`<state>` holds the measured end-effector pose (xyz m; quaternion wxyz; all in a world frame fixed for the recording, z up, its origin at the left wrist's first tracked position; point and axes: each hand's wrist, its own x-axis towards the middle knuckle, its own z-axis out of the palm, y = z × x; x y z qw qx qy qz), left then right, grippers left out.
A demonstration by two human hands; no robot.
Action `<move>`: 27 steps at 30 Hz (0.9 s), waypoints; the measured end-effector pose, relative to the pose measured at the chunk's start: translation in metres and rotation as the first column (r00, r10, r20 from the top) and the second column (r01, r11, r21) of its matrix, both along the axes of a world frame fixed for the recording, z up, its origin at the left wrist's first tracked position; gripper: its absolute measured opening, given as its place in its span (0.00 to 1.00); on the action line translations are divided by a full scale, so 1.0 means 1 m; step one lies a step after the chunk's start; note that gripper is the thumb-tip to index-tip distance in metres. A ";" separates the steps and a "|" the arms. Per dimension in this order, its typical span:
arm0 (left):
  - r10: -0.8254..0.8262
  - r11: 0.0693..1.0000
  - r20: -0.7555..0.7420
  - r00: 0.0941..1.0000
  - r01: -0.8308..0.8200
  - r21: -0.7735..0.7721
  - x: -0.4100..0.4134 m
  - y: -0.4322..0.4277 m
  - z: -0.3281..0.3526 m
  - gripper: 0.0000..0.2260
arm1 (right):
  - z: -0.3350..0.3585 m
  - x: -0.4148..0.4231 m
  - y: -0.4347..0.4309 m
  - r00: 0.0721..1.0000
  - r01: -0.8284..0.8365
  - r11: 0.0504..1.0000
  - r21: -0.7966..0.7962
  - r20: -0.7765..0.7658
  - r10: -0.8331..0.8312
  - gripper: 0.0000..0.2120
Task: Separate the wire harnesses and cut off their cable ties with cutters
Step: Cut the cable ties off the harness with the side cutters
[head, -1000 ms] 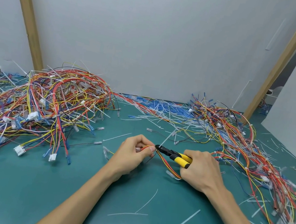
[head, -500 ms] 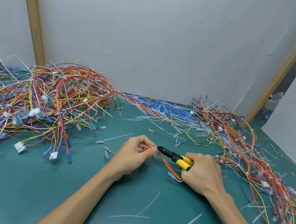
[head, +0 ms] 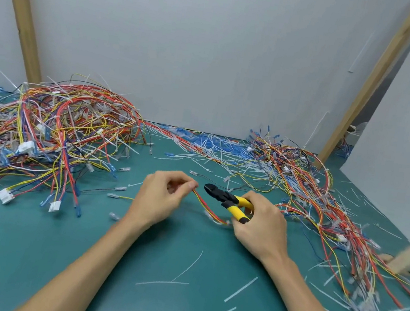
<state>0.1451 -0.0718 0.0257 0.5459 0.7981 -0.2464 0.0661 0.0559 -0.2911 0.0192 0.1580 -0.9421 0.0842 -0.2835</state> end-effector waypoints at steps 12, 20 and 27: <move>0.582 0.798 0.083 0.809 -0.548 -0.251 0.019 0.044 0.009 0.08 | 0.016 -0.017 0.035 0.854 -0.478 0.878 0.017 -0.227 0.469 0.20; 0.637 0.715 -0.021 0.770 -0.601 -0.356 0.017 0.039 0.016 0.09 | 0.012 -0.016 0.042 0.803 -0.526 0.850 0.037 -0.308 0.511 0.32; 0.612 0.720 -0.027 0.790 -0.571 -0.395 0.016 0.039 0.018 0.08 | 0.017 -0.011 0.037 0.887 -0.456 0.862 0.221 0.034 0.461 0.09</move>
